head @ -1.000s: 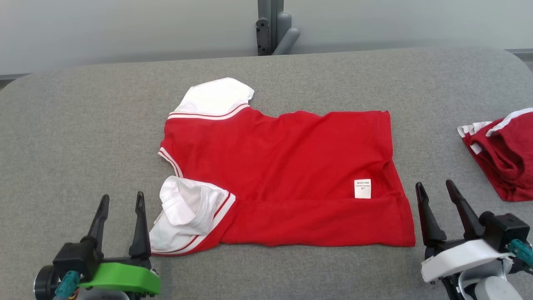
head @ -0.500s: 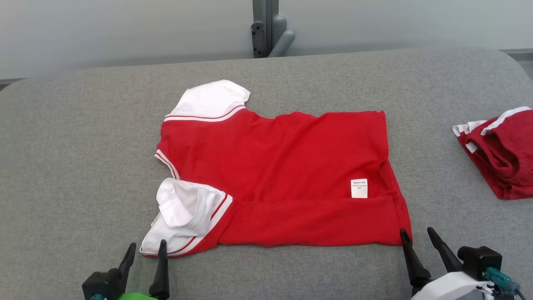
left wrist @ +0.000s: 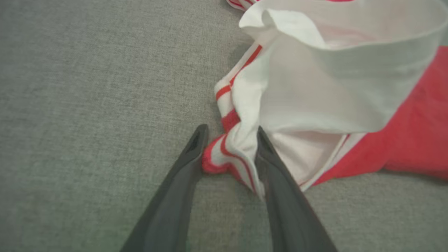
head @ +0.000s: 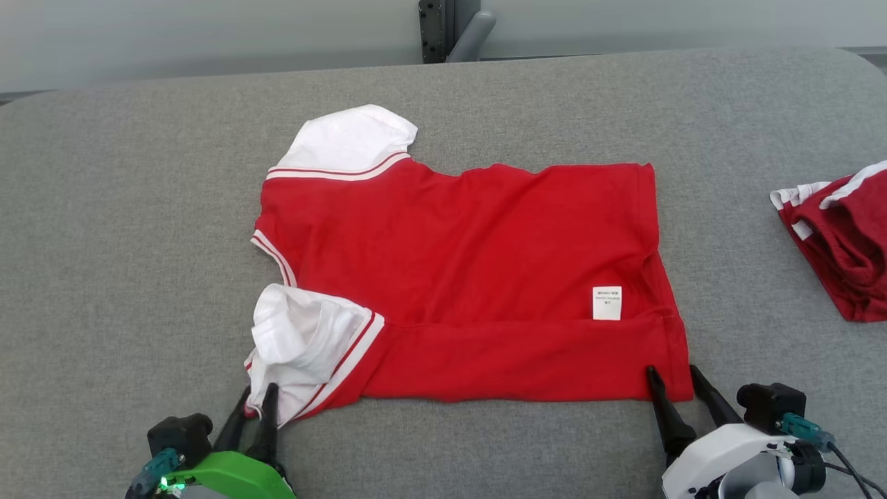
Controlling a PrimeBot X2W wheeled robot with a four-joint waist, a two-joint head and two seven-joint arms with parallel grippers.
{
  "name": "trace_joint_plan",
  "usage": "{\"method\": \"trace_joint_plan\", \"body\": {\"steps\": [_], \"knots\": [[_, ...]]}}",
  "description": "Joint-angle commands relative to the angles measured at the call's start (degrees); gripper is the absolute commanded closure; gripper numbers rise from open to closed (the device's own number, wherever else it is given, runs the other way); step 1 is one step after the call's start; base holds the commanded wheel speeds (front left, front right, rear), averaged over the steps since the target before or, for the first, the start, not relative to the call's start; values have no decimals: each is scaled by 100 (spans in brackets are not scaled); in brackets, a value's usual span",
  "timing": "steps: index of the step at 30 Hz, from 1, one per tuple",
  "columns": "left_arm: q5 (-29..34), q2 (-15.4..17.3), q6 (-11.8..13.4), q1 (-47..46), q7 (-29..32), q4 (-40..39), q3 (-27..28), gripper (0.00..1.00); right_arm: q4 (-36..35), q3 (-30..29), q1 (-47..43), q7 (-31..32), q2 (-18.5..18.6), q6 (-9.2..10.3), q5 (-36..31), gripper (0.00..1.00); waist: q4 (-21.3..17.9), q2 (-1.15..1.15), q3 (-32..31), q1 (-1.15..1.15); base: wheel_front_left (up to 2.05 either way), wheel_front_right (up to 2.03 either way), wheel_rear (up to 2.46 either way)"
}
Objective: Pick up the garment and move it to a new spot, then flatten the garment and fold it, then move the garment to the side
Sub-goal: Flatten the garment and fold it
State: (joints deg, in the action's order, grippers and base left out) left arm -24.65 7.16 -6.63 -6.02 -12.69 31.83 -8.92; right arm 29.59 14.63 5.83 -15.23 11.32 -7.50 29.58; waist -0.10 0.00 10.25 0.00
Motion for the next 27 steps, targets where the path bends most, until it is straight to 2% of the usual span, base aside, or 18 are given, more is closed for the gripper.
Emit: {"method": "trace_joint_plan", "body": {"steps": [1,2,9,15,19,27], "knots": [[-29,19,-31,-68,39,81,-38,100,114,58,48,18,20,2,99,70,24,0,25,0,0,0,0],[-66,46,-26,-94,26,110,-50,100,154,91,67,18,38,2,142,100,27,0,33,0,0,0,0],[-324,211,-66,-102,130,30,-163,100,68,288,34,13,295,7,507,100,48,0,29,0,0,0,0],[-558,423,-69,419,439,-611,-149,100,-415,204,-508,108,631,8,790,100,111,0,-131,0,0,0,0],[-633,516,49,787,711,-1085,-125,100,-646,14,-873,209,705,8,772,100,130,0,-186,0,0,0,0],[-757,560,379,1327,1240,-2040,-116,100,-987,-305,-1258,608,572,8,611,100,146,0,-154,0,0,0,0]]}}
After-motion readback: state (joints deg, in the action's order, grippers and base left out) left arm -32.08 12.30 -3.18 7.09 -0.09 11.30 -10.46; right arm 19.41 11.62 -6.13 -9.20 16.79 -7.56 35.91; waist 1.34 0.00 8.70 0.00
